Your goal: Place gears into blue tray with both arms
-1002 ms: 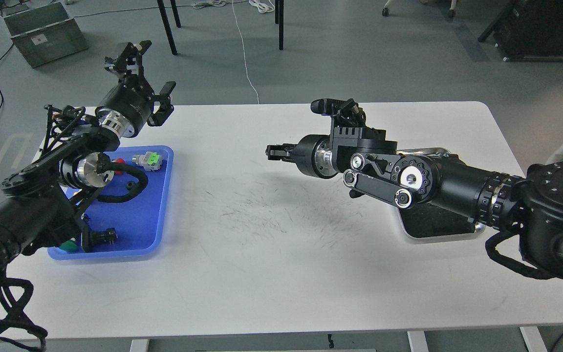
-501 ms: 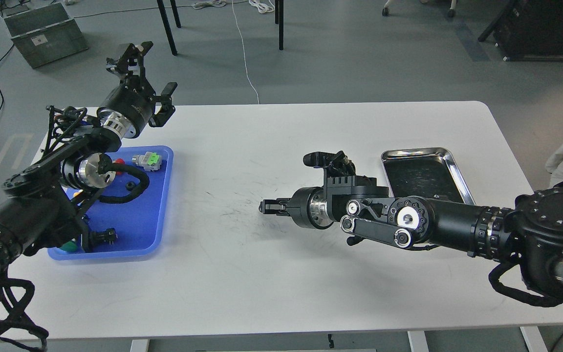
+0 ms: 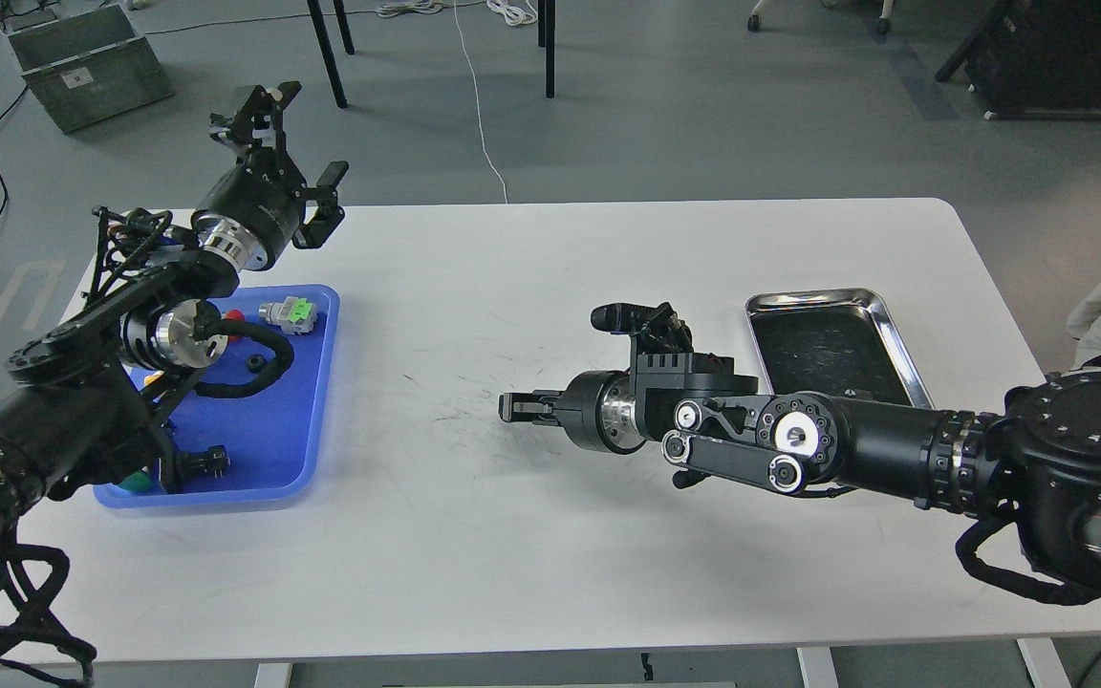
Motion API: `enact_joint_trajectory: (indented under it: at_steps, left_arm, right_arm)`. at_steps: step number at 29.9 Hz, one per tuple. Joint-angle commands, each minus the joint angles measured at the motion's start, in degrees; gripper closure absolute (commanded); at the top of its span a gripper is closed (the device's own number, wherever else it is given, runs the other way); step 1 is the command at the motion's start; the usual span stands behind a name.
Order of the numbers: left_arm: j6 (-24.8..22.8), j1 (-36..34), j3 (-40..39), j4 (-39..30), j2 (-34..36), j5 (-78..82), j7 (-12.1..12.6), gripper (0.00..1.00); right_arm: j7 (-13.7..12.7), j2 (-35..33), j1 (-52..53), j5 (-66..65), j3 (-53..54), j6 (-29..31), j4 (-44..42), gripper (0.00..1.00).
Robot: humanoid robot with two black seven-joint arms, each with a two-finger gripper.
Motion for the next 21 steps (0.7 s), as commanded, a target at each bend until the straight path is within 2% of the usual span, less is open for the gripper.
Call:
enact_joint_trajectory:
  at_steps: [1,7,15,21]
  left_arm:
    - [0.0,0.0,0.0,0.0,0.0,0.0,0.0,0.02]
    - [0.0,0.0,0.1,0.0,0.0,0.0,0.0,0.02]
    - [0.0,0.0,0.1,0.0,0.4,0.0,0.0,0.02]
    - [-0.1,-0.1,0.1,-0.6,1.5,0.0,0.0,0.02]
  right_arm:
    - [0.2,0.0,0.1,0.1,0.0,-1.9,0.2,0.28]
    - [2.1,0.0,0.4,1.3,0.4,-3.2,-0.2,0.15]
    - [2.2,0.0,1.1,3.1,8.6,-3.0,-5.6,0.08]
    - [2.3,0.0,1.5,7.2,18.7,-2.7,-8.7,0.07]
